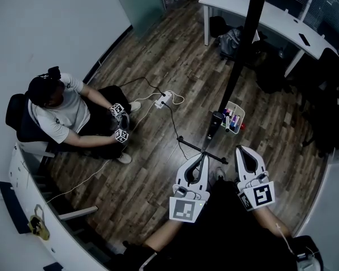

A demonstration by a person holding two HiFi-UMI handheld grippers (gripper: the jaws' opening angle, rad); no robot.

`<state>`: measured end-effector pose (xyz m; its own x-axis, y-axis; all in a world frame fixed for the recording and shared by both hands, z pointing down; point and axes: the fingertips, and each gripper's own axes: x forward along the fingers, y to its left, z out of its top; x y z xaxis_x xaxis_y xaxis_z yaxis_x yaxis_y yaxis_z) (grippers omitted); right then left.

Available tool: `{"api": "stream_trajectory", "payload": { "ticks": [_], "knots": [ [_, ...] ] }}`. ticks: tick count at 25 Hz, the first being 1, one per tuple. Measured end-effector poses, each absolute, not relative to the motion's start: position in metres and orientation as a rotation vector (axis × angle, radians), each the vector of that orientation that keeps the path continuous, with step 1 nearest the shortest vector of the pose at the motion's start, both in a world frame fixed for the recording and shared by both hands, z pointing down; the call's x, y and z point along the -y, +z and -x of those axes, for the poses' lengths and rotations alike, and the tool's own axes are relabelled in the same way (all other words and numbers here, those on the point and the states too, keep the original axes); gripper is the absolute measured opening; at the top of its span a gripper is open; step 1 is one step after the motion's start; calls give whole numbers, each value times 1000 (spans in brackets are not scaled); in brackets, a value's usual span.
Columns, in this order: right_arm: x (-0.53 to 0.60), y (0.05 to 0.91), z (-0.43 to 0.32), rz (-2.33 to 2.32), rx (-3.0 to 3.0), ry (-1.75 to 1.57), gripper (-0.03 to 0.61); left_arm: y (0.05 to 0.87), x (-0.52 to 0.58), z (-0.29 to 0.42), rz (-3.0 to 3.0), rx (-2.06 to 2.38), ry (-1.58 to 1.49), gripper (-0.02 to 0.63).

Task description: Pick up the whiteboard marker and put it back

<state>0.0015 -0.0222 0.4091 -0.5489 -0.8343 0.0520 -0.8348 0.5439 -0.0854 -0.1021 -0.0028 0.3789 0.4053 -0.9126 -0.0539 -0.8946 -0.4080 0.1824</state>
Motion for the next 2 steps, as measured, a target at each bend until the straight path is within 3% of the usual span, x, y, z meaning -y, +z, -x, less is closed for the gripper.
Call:
{"api": "stream_trajectory", "payload": {
  "ticks": [2],
  "knots": [
    [21,409,2,-1490,2754,156,14,379,2,105,-2525,1631,-221,2]
  ]
}}
